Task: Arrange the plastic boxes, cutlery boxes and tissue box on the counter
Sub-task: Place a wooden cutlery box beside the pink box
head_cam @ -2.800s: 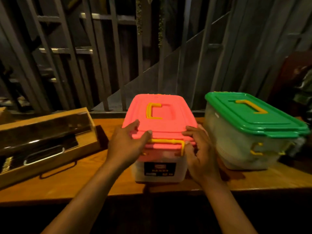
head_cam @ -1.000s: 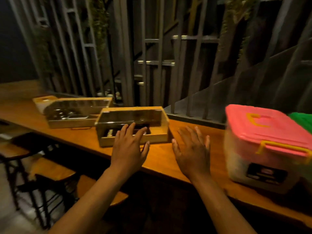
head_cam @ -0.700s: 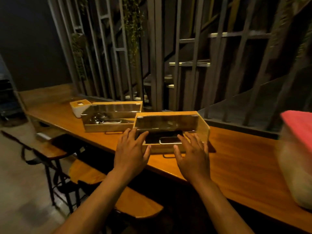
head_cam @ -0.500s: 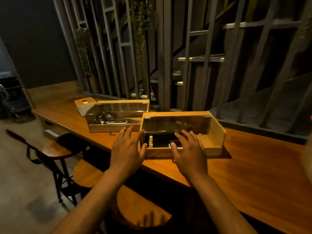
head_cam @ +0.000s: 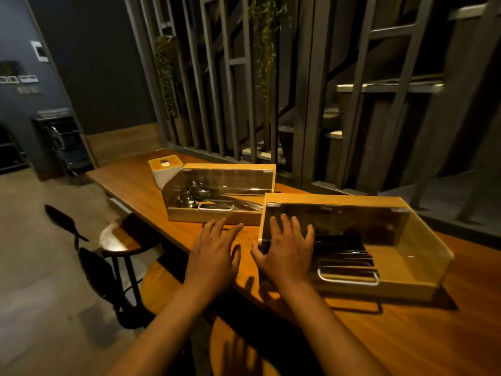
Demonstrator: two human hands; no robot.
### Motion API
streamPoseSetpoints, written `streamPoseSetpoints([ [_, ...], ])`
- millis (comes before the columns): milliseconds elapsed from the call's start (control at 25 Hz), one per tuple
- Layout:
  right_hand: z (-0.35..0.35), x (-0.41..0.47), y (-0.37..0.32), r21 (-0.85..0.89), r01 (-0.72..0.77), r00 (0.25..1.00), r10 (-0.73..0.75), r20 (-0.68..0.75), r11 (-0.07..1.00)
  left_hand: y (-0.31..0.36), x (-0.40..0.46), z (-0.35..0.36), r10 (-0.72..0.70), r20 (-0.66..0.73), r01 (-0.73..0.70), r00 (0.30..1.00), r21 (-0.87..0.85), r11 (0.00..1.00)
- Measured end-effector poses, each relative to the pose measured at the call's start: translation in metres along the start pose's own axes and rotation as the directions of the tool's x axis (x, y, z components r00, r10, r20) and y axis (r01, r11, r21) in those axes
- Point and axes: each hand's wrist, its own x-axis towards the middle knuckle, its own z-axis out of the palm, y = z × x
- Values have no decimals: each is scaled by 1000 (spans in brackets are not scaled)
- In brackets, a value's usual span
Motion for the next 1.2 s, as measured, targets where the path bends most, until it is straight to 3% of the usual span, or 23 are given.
streamPoseSetpoints([
  [160, -6, -29, 28, 5, 61, 984, -59, -165, 998, 1, 51, 16, 85, 17, -81, 996, -190, 979],
  [280, -21, -65, 60, 35, 67, 976, -58, -212, 997, 23, 77, 33, 147, 74, -109, 986, -375, 921],
  [360, -29, -84, 69, 59, -8, 973, 22, -230, 998, 40, 82, 43, 150, 119, -73, 981, -492, 867],
  [520, -36, -107, 80, 110, -161, 935, 187, -300, 981, 59, 68, 49, 117, 127, -36, 985, -511, 859],
  [680, -48, -126, 97, 171, -264, 878, 310, -365, 949, 73, 45, 52, 154, 234, 65, 960, -722, 689],
  [840, -61, -144, 114, 295, -306, 820, 408, -400, 905, 104, 14, 60, 171, 189, 23, 967, -732, 681],
  [1200, -115, -209, 202, 273, -359, 787, 447, -424, 892, 219, -38, 75, 193, 177, 0, 965, -736, 677],
])
